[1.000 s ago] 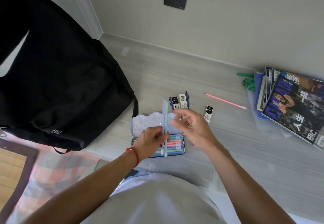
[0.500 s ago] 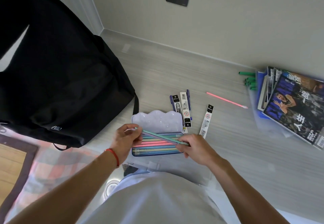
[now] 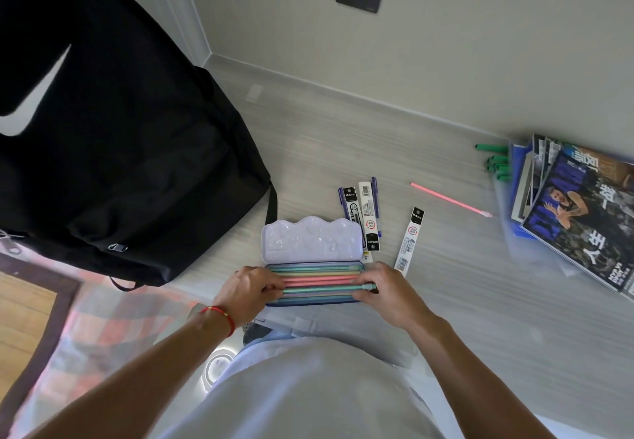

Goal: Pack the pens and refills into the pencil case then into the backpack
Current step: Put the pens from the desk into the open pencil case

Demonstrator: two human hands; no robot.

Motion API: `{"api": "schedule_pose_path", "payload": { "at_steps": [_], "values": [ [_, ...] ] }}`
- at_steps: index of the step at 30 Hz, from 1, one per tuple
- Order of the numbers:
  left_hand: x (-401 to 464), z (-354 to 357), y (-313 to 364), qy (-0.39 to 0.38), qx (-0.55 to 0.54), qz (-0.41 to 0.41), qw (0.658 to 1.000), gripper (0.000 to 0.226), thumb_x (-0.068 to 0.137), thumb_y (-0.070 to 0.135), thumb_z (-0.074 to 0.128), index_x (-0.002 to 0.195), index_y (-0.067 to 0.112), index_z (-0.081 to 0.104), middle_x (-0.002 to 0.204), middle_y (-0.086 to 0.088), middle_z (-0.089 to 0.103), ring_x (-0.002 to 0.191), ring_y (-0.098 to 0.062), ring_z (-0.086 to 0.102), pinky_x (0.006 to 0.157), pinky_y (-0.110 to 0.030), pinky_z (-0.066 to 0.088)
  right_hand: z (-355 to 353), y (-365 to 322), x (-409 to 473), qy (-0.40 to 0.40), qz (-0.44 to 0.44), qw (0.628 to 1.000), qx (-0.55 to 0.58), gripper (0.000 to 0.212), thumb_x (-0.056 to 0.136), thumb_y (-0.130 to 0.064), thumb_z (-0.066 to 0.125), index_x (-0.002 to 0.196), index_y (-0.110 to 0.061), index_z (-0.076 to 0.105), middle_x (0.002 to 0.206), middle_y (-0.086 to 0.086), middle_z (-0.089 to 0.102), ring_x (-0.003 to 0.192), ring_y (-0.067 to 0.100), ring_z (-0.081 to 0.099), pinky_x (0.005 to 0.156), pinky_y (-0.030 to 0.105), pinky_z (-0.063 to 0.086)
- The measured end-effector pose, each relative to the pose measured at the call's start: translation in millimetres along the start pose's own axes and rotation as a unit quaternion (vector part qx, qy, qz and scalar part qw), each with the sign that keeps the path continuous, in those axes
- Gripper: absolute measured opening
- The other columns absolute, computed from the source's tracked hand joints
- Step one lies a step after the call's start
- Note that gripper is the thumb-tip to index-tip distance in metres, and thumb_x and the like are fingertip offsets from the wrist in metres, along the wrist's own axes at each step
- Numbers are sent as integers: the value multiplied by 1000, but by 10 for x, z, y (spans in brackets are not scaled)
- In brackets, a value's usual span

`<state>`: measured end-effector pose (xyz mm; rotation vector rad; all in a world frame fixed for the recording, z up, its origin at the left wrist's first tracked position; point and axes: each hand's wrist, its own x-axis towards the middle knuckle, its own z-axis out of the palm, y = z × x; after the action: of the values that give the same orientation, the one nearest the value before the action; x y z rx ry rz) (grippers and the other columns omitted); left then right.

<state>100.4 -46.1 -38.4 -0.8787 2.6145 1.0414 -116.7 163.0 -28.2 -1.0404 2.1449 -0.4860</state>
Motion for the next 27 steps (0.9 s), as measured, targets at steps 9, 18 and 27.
{"api": "schedule_pose_path", "payload": {
  "at_steps": [9,18,27],
  "values": [
    [-87,48,-33,39,36,72,996,4,87,13,69,85,15,72,91,0,64,81,-16,56,75,-31,53,89,-14,-1,16,-4,1000,-23,31,84,-28,79,112,-17,76,116,2,63,102,19,63,84,25,47],
    [-76,8,-87,-4,123,103,987,13,97,28,52,101,23,63,109,4,57,101,-16,55,78,-32,56,112,43,-42,11,-9,1000,7,31,81,-24,82,110,-18,76,110,-3,59,86,14,62,79,24,51],
    [-58,16,-58,9,123,87,989,15,92,28,60,105,22,65,112,4,57,100,-17,59,81,-31,57,82,112,-66,62,-11,998,31,16,83,-18,79,98,-23,78,90,-11,56,73,6,60,72,23,51]
  ]
}}
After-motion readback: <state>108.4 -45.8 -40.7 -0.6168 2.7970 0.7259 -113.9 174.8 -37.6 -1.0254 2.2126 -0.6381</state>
